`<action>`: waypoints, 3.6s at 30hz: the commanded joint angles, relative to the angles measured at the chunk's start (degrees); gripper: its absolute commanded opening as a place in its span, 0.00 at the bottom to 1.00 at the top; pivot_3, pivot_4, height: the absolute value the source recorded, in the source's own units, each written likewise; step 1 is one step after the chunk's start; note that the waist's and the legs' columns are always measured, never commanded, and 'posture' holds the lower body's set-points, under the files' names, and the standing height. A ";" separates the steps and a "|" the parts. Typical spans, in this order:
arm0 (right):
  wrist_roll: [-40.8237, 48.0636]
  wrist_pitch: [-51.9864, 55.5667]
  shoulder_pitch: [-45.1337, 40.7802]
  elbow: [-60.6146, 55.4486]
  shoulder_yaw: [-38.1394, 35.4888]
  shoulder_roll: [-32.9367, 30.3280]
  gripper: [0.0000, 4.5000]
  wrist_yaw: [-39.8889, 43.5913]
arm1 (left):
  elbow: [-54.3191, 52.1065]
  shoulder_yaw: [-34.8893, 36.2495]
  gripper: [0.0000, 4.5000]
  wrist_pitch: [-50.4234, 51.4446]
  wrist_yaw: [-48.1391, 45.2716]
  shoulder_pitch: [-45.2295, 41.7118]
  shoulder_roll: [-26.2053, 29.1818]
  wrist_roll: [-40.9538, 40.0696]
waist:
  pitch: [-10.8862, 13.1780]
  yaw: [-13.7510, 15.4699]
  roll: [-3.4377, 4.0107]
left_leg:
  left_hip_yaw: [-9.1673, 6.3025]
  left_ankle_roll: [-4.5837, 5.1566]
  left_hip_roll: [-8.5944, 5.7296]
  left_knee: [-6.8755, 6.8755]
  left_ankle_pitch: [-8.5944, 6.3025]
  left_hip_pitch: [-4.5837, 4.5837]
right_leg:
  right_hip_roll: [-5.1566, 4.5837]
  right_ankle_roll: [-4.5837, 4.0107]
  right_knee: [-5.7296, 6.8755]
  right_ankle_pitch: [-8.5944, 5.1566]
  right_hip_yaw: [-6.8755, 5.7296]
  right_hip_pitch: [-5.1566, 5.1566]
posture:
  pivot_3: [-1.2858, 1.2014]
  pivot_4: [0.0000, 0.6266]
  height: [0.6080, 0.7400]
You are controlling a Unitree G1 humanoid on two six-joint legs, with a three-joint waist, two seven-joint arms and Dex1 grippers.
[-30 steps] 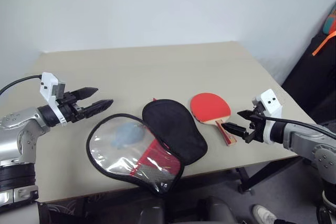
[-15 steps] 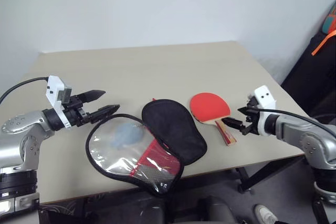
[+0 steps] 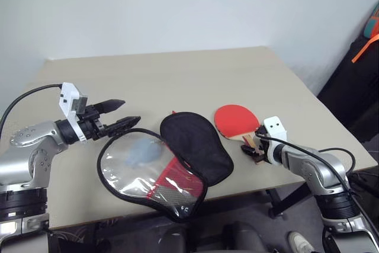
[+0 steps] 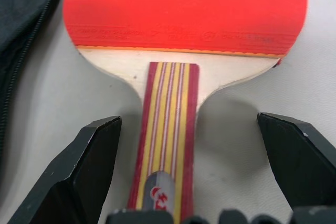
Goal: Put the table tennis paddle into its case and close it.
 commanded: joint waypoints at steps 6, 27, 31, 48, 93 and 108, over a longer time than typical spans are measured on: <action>-3.88 -1.32 0.47 1.15 -2.20 2.39 0.57 -3.09 | 1.33 -0.85 1.00 -2.26 -0.68 -2.62 -0.61 0.46 | -0.03 -0.09 -0.05 | 0.01 -0.05 0.05 -0.01 0.03 0.05 | 0.02 -0.01 0.00 0.01 -0.01 0.02 | 0.52 0.00 0.81; -0.57 7.73 -9.89 -11.35 -3.13 11.66 0.25 -6.28 | 6.37 -3.58 1.00 -5.06 -1.32 -6.35 -2.90 2.22 | 0.00 -0.42 0.03 | 0.14 -0.80 0.68 -0.43 0.27 0.01 | 0.96 -0.58 0.08 -0.22 0.01 -0.20 | 0.52 0.00 0.81; -0.17 11.43 -9.69 -14.13 -0.27 12.96 0.25 -5.99 | 6.58 -3.76 1.00 -5.09 -1.45 -6.35 -2.85 2.15 | 0.01 -0.25 0.03 | -0.02 -0.97 0.88 -0.33 0.46 0.04 | 1.00 -0.77 0.17 -0.16 -0.13 -0.13 | 0.52 0.00 0.81; 1.17 16.87 -7.68 -14.57 6.83 20.16 0.25 -5.09 | 12.53 -3.61 1.00 -6.74 -4.66 -9.20 0.96 4.11 | -0.01 -0.24 -0.02 | -0.11 -0.86 0.97 -0.25 0.53 0.01 | 0.97 -0.93 0.16 -0.14 -0.19 -0.07 | 0.52 0.00 0.81; 9.64 18.55 -12.16 -18.50 -12.29 5.63 1.00 9.28 | 13.66 1.06 1.00 -5.41 -5.45 -4.64 4.86 3.36 | -0.05 -0.26 -0.08 | -0.10 -0.87 0.99 -0.28 0.53 0.04 | 0.99 -0.97 0.16 -0.14 -0.17 -0.11 | 0.52 0.00 0.81; 10.10 5.68 -12.34 -9.32 -12.47 -13.56 1.00 20.93 | 15.73 10.66 0.16 -3.14 -6.11 12.16 7.64 2.16 | 0.00 0.07 -0.01 | -0.26 -0.43 1.01 -0.23 0.26 0.06 | 0.79 -1.05 0.04 -0.19 -0.32 -0.16 | 0.52 0.00 0.81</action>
